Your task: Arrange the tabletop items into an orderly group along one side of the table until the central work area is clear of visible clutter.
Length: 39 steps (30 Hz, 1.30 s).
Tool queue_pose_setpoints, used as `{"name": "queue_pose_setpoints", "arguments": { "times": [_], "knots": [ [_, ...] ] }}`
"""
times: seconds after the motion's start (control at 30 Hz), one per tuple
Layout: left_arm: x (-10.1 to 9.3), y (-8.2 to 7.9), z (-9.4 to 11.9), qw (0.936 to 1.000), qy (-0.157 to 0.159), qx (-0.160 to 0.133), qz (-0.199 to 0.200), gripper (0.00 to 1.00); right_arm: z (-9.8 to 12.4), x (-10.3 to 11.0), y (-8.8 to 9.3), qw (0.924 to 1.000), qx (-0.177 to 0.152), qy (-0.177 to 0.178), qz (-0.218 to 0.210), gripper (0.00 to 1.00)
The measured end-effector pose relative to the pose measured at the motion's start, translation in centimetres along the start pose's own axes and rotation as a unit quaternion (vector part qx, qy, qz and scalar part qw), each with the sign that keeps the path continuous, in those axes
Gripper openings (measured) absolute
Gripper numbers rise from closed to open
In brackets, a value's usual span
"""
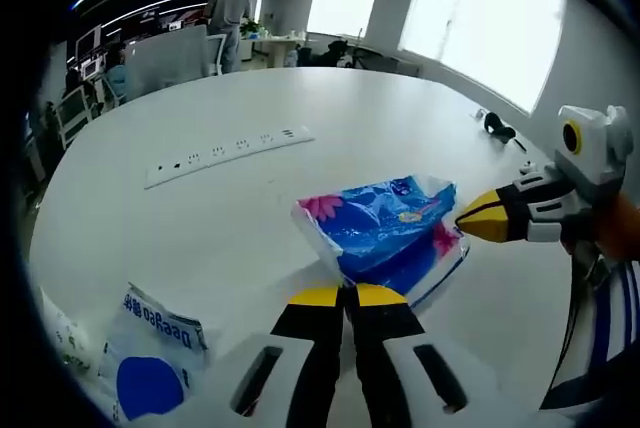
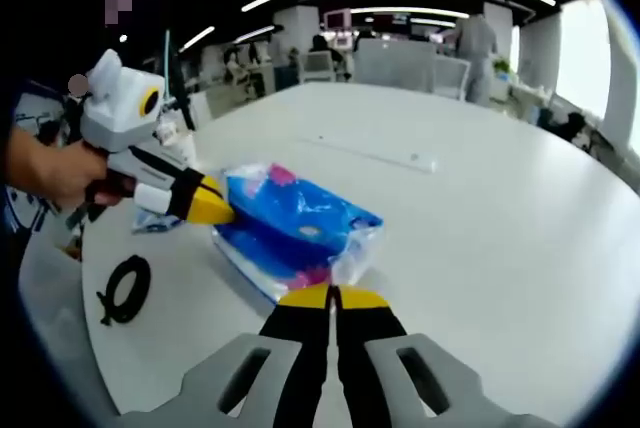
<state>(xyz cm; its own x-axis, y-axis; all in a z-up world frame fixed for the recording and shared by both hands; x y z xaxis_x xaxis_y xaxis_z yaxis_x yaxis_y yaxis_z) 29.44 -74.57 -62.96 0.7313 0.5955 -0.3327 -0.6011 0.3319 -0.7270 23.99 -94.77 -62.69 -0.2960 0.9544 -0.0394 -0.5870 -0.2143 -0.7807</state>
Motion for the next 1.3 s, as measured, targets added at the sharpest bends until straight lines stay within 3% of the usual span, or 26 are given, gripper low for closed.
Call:
{"name": "queue_pose_setpoints", "arguments": {
  "times": [0.43, 0.63, 1.3],
  "knots": [
    [0.8, 0.1, -2.0, 0.9999, -0.004, 0.009, 0.014, 0.02, -1.7, -0.9, 0.8, 0.9999, 0.008, 0.008, 0.003, 0.00],
    [1.0, 0.0, -3.2, 0.9998, -0.001, 0.014, 0.016, 0.02, -2.4, -1.4, 1.3, 0.9994, 0.005, 0.027, 0.019, 0.00],
    [2.0, 0.1, -5.4, 0.9992, -0.002, 0.033, 0.020, 0.03, -4.3, -2.6, 1.9, 0.9993, 0.018, 0.031, -0.002, 0.00]
  ]
}}
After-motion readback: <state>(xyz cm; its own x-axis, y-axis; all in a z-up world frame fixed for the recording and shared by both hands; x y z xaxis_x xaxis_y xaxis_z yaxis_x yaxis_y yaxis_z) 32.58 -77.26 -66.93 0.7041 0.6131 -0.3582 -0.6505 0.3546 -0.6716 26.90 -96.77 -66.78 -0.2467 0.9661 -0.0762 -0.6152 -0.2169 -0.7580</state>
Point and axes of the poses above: the point that each gripper's makers call its tool centre point, and the gripper's own axes: z roughly backward along the fingers, x roughly to its left, y roughly out of its underside, the point moved 9 cm from there along z, roughly backward along the fingers, and after that the axes turned 11 degrees about y, right-handed, at the moved point
